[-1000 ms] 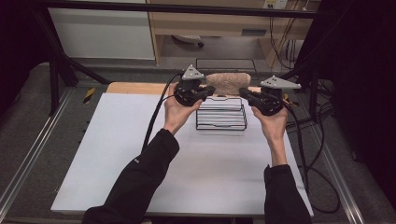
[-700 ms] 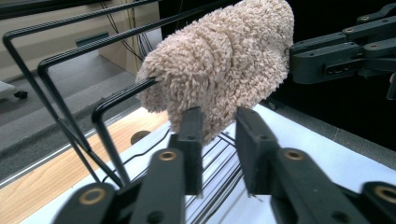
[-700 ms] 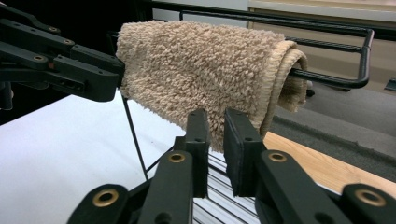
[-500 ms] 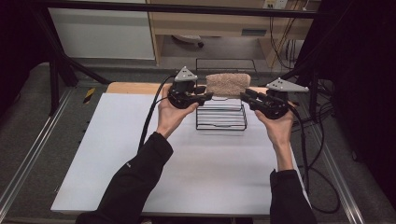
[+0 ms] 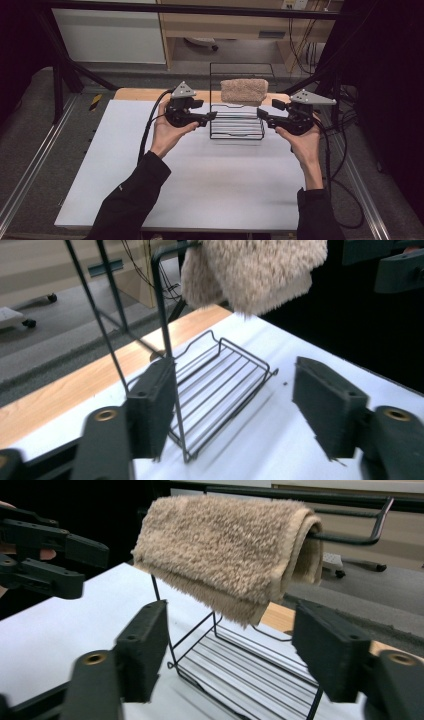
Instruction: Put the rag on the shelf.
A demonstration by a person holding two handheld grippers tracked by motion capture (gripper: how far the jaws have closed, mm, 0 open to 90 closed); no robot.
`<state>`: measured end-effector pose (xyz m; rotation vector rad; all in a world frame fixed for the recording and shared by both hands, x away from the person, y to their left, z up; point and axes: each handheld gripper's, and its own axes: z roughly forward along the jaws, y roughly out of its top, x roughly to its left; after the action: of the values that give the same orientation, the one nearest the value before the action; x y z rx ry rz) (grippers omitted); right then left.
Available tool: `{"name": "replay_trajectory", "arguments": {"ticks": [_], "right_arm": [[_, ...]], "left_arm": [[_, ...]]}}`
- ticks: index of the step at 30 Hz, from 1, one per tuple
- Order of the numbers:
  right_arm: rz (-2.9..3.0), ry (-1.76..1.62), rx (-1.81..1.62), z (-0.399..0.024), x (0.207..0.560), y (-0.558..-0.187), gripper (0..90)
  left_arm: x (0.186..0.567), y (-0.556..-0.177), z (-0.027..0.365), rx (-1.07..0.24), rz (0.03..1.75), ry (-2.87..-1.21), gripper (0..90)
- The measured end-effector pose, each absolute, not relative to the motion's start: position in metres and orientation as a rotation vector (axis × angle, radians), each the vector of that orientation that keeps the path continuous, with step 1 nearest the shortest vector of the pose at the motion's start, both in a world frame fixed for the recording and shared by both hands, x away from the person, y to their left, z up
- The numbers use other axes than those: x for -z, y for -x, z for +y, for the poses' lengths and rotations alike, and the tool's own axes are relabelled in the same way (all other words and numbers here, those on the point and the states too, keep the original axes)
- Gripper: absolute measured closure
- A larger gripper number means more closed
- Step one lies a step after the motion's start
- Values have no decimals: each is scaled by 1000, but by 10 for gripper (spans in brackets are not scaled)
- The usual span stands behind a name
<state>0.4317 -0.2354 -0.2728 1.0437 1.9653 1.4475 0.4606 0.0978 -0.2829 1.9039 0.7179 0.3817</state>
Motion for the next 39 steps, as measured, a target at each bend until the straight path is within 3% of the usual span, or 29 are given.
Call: {"name": "replay_trajectory", "arguments": {"ticks": [9,18,39], "right_arm": [[2013,-1064,-1414,-235,285,-423,125],[2050,-1086,-1414,-232,304,-415,56],[2124,-1135,-1390,-238,356,-392,6]], "left_arm": [[299,-442,125,-401,750,-1931,189],[316,-422,154,-435,799,-1937,66],[369,-387,213,-425,870,-1973,64]]}}
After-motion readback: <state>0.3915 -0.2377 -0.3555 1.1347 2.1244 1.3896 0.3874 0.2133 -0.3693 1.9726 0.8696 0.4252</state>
